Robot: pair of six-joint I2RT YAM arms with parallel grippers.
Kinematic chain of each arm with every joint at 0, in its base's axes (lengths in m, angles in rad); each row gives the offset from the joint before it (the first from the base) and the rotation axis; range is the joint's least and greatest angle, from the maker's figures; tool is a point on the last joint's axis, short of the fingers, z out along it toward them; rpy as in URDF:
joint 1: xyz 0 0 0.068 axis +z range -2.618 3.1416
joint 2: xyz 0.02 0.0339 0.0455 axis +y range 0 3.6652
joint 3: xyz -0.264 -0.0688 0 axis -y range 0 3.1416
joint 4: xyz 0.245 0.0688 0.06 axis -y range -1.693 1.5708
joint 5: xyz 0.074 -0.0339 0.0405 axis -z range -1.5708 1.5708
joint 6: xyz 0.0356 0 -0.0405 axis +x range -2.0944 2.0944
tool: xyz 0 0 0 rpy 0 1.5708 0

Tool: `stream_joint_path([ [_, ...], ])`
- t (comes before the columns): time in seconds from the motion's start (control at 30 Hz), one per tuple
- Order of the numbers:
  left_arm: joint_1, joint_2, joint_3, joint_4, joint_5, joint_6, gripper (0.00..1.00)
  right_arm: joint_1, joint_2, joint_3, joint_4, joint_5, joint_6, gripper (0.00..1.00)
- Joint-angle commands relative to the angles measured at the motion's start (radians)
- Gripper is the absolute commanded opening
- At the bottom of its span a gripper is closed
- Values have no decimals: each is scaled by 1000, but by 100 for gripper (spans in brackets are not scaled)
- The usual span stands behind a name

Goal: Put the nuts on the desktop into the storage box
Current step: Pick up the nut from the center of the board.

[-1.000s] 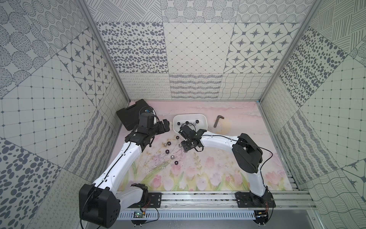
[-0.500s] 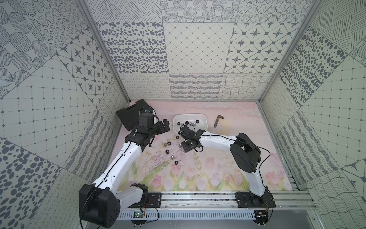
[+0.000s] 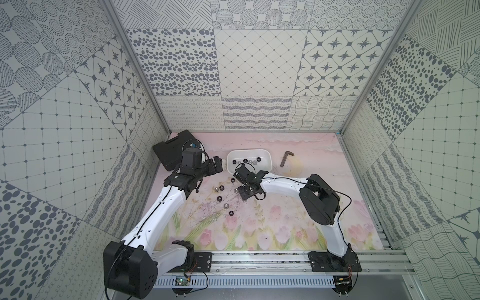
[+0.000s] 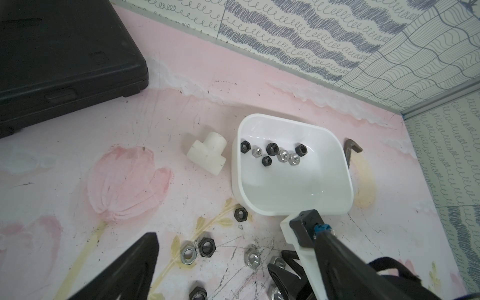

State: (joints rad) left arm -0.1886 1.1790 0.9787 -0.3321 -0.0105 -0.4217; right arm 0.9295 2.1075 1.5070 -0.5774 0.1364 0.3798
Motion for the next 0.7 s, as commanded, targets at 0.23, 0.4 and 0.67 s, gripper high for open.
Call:
stream_joint_path([
  [0.23,-3,-2,2,2,-2,11,99,-4,-71,2,-4,16,-16,20],
  [0.4,-4,-4,6,1,-5,14,99,-58,-154,68,2,17,-51,20],
  [0.67,-2,-9,5,1,-1,12,99,-239,-138,179,1,3,-79,20],
])
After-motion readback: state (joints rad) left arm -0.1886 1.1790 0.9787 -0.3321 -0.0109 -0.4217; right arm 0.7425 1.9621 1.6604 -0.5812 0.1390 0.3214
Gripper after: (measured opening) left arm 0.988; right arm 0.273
